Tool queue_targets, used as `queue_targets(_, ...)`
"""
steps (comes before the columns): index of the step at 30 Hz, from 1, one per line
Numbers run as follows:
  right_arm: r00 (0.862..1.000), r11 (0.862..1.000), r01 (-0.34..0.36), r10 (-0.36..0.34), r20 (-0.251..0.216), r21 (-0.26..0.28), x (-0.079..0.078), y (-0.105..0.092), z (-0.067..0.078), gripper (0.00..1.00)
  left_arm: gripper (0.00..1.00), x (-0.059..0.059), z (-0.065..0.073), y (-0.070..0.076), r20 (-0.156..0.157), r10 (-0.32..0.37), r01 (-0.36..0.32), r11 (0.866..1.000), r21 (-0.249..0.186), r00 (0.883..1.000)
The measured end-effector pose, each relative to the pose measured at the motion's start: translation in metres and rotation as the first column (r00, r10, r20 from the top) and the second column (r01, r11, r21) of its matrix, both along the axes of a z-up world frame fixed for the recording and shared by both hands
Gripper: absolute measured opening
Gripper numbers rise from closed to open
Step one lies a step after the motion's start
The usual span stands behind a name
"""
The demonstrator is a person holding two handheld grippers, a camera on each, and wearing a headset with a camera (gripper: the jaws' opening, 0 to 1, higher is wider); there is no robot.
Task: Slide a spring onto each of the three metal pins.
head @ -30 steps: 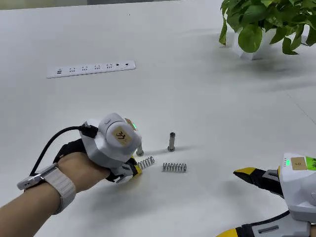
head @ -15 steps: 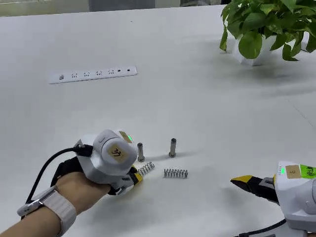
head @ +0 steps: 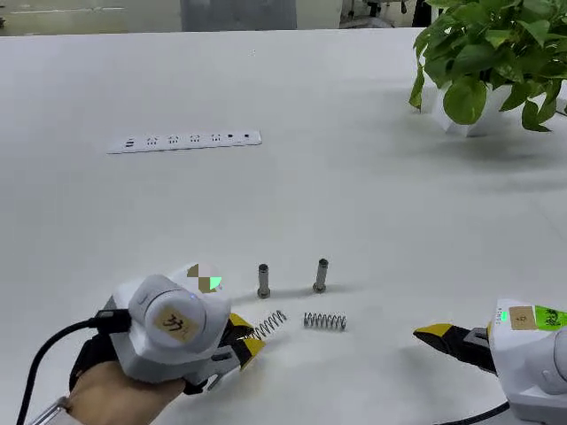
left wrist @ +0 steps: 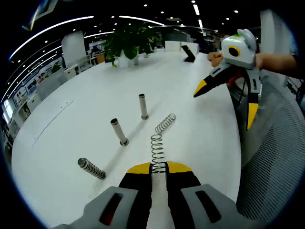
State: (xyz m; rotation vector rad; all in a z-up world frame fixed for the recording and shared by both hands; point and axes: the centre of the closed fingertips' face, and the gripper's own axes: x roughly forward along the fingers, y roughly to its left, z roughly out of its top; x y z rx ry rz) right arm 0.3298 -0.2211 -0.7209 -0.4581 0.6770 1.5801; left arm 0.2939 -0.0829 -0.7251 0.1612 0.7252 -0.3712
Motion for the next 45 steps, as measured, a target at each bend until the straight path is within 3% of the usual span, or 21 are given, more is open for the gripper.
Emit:
queue_targets(3, 1.000, 1.000, -0.011, 0.011, -0.003, 0.003, -0.003, 0.004, 0.001, 0.95, 0.10, -0.007, 0.001, -0.002, 0.010, -0.003, 0.003, 1.000, -0.001, 1.000)
queue_targets(6, 1.000, 1.000, -0.028, 0.028, 0.006, 0.010, -0.005, 0.009, 0.003, 0.94, 0.10, -0.009, 0.009, -0.007, 0.037, 0.008, -0.006, 0.998, -0.062, 0.999)
queue_targets(11, 0.999, 0.998, -0.054, 0.053, 0.011, 0.035, -0.008, 0.023, 0.011, 0.91, 0.10, -0.010, 0.022, -0.012, 0.080, -0.020, 0.023, 0.999, -0.041, 0.997)
queue_targets(21, 0.983, 0.981, -0.182, 0.178, 0.052, 0.064, -0.012, 0.048, 0.035, 0.76, 0.10, -0.023, 0.026, -0.028, 0.110, -0.124, 0.128, 0.991, -0.029, 0.986)
queue_targets(24, 0.972, 0.971, -0.234, 0.232, 0.044, 0.048, -0.016, 0.053, 0.039, 0.70, 0.10, -0.026, 0.026, -0.036, 0.107, -0.139, 0.143, 0.989, -0.031, 0.985)
queue_targets(26, 0.963, 0.962, -0.269, 0.267, 0.045, 0.038, -0.019, 0.055, 0.040, 0.60, 0.10, -0.028, 0.027, -0.037, 0.111, -0.153, 0.159, 0.986, -0.041, 0.982)
queue_targets(27, 0.957, 0.958, -0.286, 0.284, 0.054, 0.037, -0.021, 0.057, 0.041, 0.58, 0.10, -0.029, 0.029, -0.041, 0.123, -0.171, 0.177, 0.983, -0.042, 0.978)
queue_targets(31, 0.940, 0.941, -0.338, 0.337, 0.057, 0.022, -0.028, 0.061, 0.042, 0.54, 0.10, -0.032, 0.029, -0.042, 0.122, -0.188, 0.194, 0.980, -0.042, 0.975)
queue_targets(35, 0.919, 0.918, -0.394, 0.393, 0.022, 0.036, -0.037, 0.065, 0.045, 0.36, 0.10, -0.033, 0.035, -0.048, 0.140, -0.217, 0.229, 0.970, -0.079, 0.966)
queue_targets(37, 0.918, 0.917, -0.397, 0.397, 0.016, 0.027, -0.037, 0.068, 0.044, 0.34, 0.10, -0.034, 0.035, -0.050, 0.140, -0.234, 0.248, 0.965, -0.087, 0.962)
queue_targets(45, 0.884, 0.884, -0.465, 0.467, -0.029, 0.037, -0.050, 0.073, 0.049, 0.28, 0.10, -0.034, 0.036, -0.054, 0.151, -0.266, 0.280, 0.957, -0.079, 0.952)
